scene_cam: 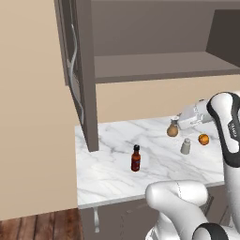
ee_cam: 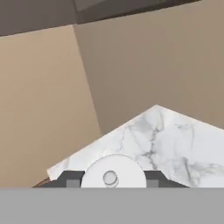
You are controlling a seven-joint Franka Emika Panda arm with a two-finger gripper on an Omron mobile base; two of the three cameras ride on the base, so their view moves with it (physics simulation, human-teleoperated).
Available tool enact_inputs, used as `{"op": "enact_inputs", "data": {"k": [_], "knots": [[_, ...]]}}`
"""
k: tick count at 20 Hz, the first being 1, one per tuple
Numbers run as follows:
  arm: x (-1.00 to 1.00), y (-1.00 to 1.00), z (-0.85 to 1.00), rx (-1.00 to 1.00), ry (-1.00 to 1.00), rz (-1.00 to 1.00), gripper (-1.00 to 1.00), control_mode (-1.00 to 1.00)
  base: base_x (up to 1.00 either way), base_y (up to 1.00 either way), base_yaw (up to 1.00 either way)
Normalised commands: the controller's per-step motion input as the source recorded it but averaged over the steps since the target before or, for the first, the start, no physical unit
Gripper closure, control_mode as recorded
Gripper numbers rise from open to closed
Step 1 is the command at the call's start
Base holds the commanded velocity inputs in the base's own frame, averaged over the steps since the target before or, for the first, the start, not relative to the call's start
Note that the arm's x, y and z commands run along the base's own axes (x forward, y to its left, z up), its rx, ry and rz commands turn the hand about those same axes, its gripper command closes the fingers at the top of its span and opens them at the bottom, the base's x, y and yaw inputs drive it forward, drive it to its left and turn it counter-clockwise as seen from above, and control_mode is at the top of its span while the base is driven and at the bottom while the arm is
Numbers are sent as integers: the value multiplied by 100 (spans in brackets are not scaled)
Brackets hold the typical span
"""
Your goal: There are various items on the counter. Only move the condiments/shakers into the cabinet.
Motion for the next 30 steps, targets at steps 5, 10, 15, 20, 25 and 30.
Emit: {"op": "enact_inputs", "data": {"k": [5,10,15,20,25,30], "knots": [[10,3,100,1,12,-21,100,-100,0,0,0],[16,0,97,2,12,-18,100,-100,0,0,0],[0,-2,86,2,2,-11,100,-100,0,0,0],[0,-2,62,2,-4,-7,100,-100,0,0,0],[0,0,4,0,-11,0,100,-100,0,0,0],[-1,0,8,-2,-26,0,100,-100,0,0,0]]}}
